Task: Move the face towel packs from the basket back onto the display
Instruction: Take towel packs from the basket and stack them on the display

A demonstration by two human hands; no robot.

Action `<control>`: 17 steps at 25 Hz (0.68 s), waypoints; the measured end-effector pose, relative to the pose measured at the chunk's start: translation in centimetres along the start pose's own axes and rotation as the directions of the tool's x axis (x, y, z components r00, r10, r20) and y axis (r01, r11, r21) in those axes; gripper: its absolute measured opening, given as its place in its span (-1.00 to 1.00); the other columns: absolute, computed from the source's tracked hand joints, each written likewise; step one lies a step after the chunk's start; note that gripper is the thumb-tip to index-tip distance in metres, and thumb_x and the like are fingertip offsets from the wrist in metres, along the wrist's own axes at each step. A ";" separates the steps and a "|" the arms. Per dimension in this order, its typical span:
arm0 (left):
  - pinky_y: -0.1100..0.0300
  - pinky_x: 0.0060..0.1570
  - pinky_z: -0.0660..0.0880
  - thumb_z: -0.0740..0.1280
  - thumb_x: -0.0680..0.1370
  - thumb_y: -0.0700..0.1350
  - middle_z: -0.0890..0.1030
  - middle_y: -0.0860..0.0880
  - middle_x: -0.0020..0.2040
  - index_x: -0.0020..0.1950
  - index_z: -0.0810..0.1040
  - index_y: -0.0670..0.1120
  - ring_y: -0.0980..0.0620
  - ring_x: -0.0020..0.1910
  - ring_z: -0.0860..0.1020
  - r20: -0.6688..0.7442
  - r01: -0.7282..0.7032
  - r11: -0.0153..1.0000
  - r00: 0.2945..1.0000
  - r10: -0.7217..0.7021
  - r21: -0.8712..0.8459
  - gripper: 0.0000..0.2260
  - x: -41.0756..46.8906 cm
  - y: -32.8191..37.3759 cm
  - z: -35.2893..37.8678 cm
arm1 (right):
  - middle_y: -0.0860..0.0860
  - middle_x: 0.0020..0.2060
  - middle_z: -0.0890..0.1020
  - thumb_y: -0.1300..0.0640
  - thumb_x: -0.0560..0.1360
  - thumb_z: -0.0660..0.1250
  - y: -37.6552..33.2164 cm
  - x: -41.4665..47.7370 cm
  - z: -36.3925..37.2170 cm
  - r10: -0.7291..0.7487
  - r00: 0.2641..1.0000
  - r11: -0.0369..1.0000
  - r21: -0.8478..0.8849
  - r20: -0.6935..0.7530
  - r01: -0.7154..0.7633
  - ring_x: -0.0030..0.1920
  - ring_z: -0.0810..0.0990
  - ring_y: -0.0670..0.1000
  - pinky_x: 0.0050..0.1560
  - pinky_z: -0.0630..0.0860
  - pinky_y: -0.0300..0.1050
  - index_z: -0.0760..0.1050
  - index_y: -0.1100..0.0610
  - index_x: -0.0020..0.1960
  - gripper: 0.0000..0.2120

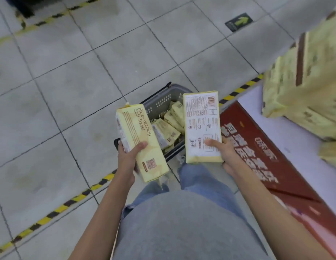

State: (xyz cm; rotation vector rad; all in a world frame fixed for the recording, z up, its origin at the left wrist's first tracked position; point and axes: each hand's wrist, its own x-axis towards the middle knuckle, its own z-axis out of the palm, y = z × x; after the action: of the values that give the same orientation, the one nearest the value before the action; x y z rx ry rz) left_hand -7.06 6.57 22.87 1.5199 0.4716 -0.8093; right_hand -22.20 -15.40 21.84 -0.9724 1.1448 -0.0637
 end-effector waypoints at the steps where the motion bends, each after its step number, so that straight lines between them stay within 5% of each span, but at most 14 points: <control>1: 0.09 -0.29 0.54 0.44 0.41 -0.17 0.60 -0.02 0.16 0.30 0.35 0.02 -0.04 -0.03 0.61 0.035 0.016 0.999 0.999 -0.017 0.031 -0.49 -0.2 -0.3 -0.1 | 0.11 0.06 0.65 0.27 0.33 0.47 1.2 -1.2 -0.4 0.008 1.000 0.999 0.033 -0.029 -0.007 -0.04 0.68 0.07 -0.10 0.64 0.00 0.41 0.20 0.27 -0.47; 4: -0.03 -0.12 0.56 0.45 0.40 -0.19 0.58 -0.06 0.21 0.33 0.35 0.01 -0.10 0.06 0.59 0.155 0.050 0.991 0.985 -0.070 0.127 -0.45 -1.0 -0.8 0.8 | 0.10 0.07 0.65 0.27 0.34 0.47 5.2 -5.8 -2.6 0.034 0.986 0.988 0.155 -0.163 -0.008 0.01 0.66 0.10 -0.05 0.61 0.04 0.38 0.18 0.28 -0.46; 11: 0.07 -0.28 0.56 0.42 0.42 -0.20 0.61 -0.04 0.14 0.31 0.38 0.02 -0.04 -0.02 0.61 0.475 -0.035 0.919 0.863 -0.170 0.392 -0.51 -5.0 -3.4 7.6 | 0.17 0.05 0.65 0.30 0.36 0.45 14.0 -15.9 -7.5 0.128 0.896 0.920 0.388 -0.425 0.053 -0.02 0.66 0.17 -0.13 0.61 0.02 0.41 0.23 0.24 -0.52; 17: -0.16 0.05 0.54 0.46 0.38 -0.21 0.60 -0.08 0.19 0.35 0.38 -0.02 -0.15 0.11 0.59 0.627 -0.116 0.835 0.717 -0.304 0.538 -0.44 -11.2 -10.0 13.4 | 0.14 0.02 0.66 0.27 0.31 0.49 21.0 -22.6 -11.8 0.195 0.830 0.795 0.580 -0.523 0.178 -0.06 0.67 0.13 -0.26 0.60 -0.07 0.39 0.23 0.24 -0.46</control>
State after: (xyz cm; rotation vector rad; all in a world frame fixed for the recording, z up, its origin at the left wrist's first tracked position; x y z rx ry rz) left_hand -24.53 -3.32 24.61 1.5508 -0.2907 -1.6254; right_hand -50.52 1.45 23.42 -0.3490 1.5335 -0.7229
